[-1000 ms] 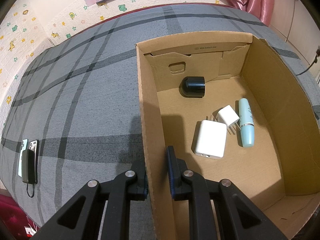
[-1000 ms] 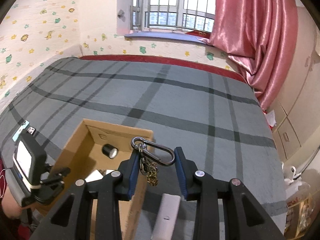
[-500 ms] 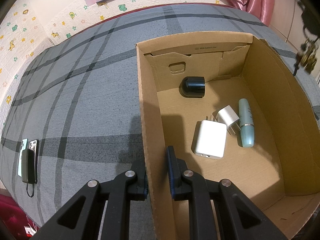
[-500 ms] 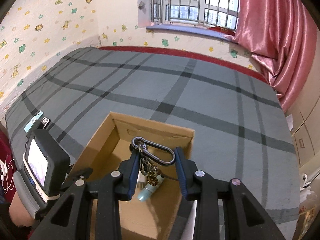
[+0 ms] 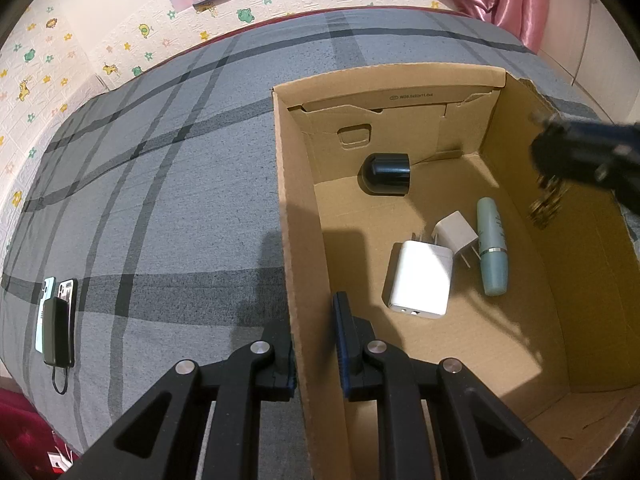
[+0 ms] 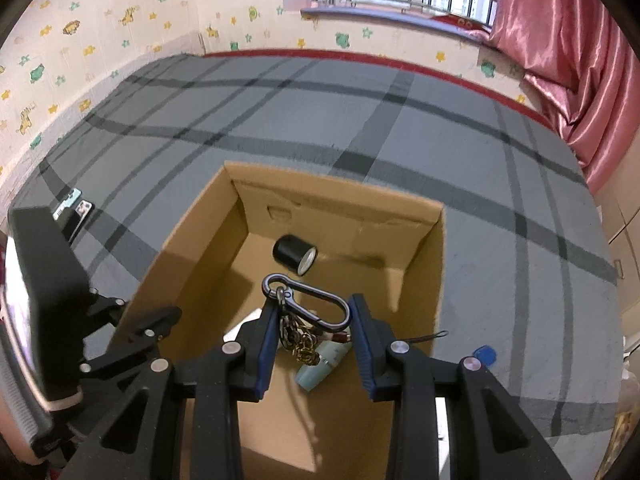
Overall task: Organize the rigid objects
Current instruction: 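Carry the keyring over the box held by the left gripper, then open the right gripper to drop the keyring into the box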
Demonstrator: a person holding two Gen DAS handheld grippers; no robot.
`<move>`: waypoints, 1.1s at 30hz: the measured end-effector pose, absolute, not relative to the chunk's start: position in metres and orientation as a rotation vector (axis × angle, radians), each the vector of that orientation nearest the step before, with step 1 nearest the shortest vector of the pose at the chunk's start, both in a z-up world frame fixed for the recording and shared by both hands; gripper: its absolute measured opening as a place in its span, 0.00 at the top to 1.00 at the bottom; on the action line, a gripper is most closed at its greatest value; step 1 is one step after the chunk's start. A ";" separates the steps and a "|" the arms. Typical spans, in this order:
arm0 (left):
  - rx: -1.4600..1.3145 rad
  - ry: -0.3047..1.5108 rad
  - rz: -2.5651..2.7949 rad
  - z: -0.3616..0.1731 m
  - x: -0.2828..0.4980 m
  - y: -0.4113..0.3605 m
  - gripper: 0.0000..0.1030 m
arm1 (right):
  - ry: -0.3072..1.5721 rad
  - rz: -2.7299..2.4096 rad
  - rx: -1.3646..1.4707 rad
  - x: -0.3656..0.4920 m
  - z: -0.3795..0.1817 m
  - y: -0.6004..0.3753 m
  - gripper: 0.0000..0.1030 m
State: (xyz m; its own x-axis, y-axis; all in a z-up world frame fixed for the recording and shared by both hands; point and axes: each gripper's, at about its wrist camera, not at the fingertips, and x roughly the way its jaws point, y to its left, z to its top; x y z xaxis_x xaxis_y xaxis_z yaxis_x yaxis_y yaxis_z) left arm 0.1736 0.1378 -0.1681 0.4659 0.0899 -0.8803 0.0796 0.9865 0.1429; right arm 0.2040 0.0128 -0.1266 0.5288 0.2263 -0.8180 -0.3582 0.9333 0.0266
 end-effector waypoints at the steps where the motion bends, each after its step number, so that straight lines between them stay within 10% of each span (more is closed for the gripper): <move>1: 0.174 1.088 0.007 -0.168 0.174 0.138 0.84 | 0.962 0.352 -0.151 0.206 -0.130 0.014 0.65; 33: 0.188 1.085 0.013 -0.169 0.174 0.135 0.84 | 1.170 0.340 -0.163 0.229 -0.193 0.035 0.58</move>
